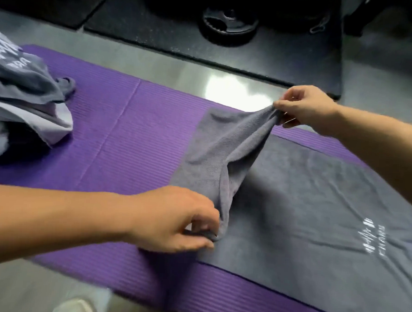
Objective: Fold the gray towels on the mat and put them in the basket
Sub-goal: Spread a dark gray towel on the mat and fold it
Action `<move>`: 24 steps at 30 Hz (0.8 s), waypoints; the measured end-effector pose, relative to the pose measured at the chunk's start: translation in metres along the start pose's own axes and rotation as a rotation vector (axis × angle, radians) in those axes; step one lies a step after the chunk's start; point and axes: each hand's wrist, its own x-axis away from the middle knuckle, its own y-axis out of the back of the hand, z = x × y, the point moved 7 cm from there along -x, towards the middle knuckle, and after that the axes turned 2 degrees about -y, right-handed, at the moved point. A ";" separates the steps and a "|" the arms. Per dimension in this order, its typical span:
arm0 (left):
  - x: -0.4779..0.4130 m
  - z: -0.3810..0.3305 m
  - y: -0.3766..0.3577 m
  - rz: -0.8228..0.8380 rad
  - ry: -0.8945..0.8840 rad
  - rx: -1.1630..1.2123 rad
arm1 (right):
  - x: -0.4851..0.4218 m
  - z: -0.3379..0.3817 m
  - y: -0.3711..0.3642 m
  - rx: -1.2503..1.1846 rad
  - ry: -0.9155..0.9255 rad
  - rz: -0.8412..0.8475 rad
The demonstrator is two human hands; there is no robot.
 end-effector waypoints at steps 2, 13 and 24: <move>-0.046 -0.024 -0.018 0.061 0.008 -0.029 | 0.017 -0.038 0.032 -0.023 -0.031 -0.039; -0.236 -0.109 -0.249 -0.424 0.566 0.546 | 0.084 -0.231 0.189 -0.278 -0.159 -0.299; -0.328 -0.183 -0.345 -0.108 0.274 0.279 | 0.121 -0.351 0.271 -0.327 -0.239 -0.521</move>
